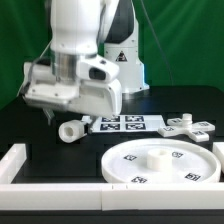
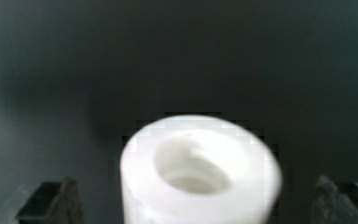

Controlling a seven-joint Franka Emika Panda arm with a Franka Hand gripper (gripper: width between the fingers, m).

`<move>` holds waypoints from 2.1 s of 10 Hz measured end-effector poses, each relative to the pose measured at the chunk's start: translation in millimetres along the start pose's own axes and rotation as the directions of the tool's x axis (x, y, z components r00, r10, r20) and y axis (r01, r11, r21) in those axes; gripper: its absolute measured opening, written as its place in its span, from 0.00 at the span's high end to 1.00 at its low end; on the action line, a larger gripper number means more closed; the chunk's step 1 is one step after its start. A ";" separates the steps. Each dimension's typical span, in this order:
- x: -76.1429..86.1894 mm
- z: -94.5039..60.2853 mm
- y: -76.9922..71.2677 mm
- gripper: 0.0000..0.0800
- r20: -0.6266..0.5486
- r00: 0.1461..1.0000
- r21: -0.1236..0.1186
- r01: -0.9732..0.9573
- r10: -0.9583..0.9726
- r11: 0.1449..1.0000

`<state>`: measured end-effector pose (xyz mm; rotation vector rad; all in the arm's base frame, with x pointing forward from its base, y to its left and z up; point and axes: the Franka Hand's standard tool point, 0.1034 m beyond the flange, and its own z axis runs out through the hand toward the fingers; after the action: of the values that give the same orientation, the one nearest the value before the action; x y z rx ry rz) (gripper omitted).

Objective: Assemble round table

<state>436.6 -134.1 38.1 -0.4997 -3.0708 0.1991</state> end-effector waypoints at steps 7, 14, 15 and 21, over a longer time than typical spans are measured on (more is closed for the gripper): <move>-29.7 -34.3 22.7 0.19 0.033 0.664 -0.025 -0.746 0.747 0.665; -32.3 -32.5 19.9 0.19 -0.038 0.144 -0.028 -0.989 0.989 0.143; -33.6 -33.2 19.4 0.19 -0.065 -0.016 -0.020 -1.000 0.998 -0.017; -32.0 -28.8 22.5 0.19 -0.096 -0.619 0.088 -0.785 0.779 -0.613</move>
Offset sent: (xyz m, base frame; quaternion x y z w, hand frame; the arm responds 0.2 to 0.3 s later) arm 0.0169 0.0095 0.0189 0.0255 -0.0032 0.2982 0.9542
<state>475.3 -119.6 63.7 -3.0024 -0.8966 0.0165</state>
